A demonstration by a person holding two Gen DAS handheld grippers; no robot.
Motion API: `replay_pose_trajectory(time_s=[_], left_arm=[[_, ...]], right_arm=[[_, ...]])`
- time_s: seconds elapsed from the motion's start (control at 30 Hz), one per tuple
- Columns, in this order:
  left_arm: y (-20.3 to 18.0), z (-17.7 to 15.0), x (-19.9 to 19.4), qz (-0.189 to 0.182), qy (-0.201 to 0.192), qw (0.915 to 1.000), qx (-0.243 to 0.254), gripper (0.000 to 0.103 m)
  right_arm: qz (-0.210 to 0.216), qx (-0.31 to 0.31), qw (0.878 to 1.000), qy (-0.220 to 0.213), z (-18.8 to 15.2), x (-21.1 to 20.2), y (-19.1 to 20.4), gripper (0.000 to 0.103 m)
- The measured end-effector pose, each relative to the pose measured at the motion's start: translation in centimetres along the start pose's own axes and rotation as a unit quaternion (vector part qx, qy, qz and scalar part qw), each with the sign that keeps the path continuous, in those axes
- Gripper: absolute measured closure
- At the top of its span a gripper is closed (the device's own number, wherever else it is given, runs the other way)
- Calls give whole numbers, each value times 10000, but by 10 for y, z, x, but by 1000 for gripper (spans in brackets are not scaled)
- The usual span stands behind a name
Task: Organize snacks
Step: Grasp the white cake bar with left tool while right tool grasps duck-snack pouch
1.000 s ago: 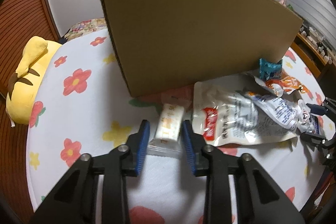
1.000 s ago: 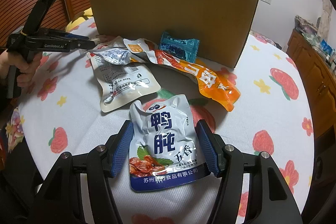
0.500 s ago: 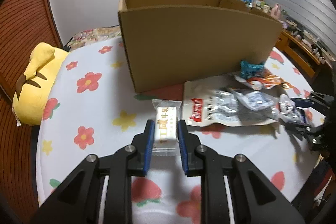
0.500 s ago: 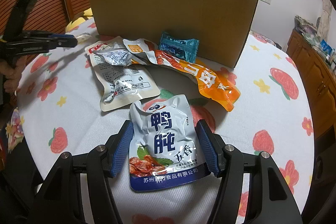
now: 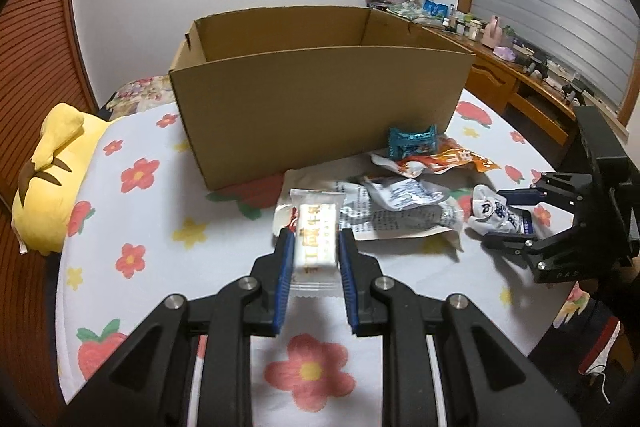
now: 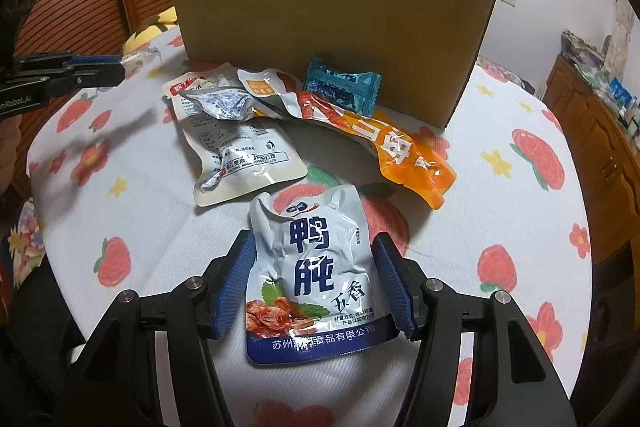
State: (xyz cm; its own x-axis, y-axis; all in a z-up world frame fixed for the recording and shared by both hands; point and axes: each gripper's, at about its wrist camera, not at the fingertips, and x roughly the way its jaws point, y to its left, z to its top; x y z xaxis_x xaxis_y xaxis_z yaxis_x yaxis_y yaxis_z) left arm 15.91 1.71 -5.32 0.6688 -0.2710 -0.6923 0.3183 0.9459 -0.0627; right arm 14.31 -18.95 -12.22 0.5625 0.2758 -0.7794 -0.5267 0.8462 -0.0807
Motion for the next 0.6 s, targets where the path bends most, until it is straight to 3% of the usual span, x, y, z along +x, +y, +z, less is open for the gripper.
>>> replay_pose_trajectory(time_s=[0.6], left_arm=[[-17,14,-12,-95,-228,9996,154,83]], right_arm=[[56,91,9993,-361,7,-29,0,41]])
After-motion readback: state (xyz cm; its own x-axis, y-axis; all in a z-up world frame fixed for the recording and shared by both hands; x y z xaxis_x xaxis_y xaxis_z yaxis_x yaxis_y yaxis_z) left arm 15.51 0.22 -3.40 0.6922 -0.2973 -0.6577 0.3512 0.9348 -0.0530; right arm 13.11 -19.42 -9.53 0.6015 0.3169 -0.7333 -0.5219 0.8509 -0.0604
